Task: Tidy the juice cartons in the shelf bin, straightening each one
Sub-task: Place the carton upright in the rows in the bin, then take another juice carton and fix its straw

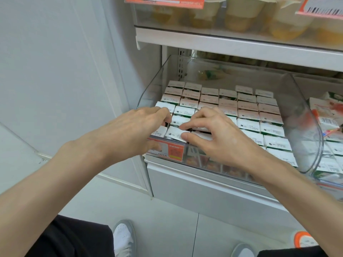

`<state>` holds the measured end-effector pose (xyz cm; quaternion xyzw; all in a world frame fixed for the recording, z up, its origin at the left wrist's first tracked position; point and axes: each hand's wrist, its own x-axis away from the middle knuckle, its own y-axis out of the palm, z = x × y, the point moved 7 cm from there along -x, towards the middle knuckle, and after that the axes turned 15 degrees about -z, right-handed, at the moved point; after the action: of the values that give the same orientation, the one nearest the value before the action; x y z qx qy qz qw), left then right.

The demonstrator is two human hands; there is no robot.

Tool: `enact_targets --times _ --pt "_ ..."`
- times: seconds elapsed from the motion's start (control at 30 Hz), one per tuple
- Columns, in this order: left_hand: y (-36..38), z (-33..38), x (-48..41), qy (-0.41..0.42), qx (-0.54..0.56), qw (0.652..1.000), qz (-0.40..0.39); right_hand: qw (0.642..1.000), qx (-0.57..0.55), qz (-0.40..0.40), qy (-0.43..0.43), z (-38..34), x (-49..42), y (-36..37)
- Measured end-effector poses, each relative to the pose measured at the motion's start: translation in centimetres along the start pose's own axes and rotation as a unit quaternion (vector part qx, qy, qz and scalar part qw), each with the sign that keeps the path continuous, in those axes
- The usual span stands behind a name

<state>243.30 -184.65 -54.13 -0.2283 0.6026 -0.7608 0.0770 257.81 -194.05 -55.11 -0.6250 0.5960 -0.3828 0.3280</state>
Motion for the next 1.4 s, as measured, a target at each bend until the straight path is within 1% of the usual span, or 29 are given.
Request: enact_targets --times 0.17,0.3,0.47,0.6,0.67,0.8,0.87,0.97,1.07,1.13,1.23,1.3,1.4 --pt "-0.1 -0.2 -0.4 0.004 0.002 1.0 -0.03 1.0 0.01 -0.012 0.015 1.6 1.3 -3.0" --pt "0.3 0.0 -0.6 0.008 0.005 0.998 -0.058 0.997 0.045 -0.064 0.029 2.4 1.8 -3.3" --pt "0.4 0.4 -1.2 -0.008 -0.001 0.998 -0.059 0.995 0.059 -0.076 0.028 2.4 1.4 -3.4" --pt "0.1 0.4 -1.2 -0.01 0.014 0.999 -0.05 0.992 0.088 -0.091 0.013 2.2 1.1 -3.2" --pt "0.0 0.4 -1.2 -0.013 0.035 0.998 -0.046 0.992 0.073 -0.101 0.011 2.4 1.1 -3.0" --pt "-0.2 0.5 -1.3 -0.018 0.085 0.996 -0.03 0.995 -0.02 -0.102 0.002 3.1 1.2 -2.7" --pt "-0.2 0.5 -1.3 -0.007 0.108 0.994 -0.017 0.995 -0.042 -0.086 -0.001 3.2 1.3 -2.8" --pt "0.2 0.5 -1.5 0.012 0.133 0.991 -0.006 0.997 -0.067 -0.026 -0.017 2.8 1.7 -3.7" --pt "0.1 0.9 -1.9 0.041 0.192 0.98 0.035 0.988 -0.143 0.025 -0.05 2.5 2.4 -4.7" --pt "-0.4 1.6 -2.0 0.066 0.245 0.965 0.065 0.98 -0.175 0.066 -0.065 2.3 3.0 -5.4" --pt "-0.8 3.5 -2.2 0.118 0.309 0.942 0.057 0.963 -0.221 0.13 -0.078 2.2 4.4 -6.2" --pt "-1.0 4.5 -2.4 0.146 0.35 0.924 0.053 0.948 -0.263 0.158 -0.08 2.2 5.2 -6.1" --pt "-1.3 4.7 -2.4 0.157 0.433 0.885 0.07 0.924 -0.333 0.178 -0.065 2.2 6.5 -5.8"
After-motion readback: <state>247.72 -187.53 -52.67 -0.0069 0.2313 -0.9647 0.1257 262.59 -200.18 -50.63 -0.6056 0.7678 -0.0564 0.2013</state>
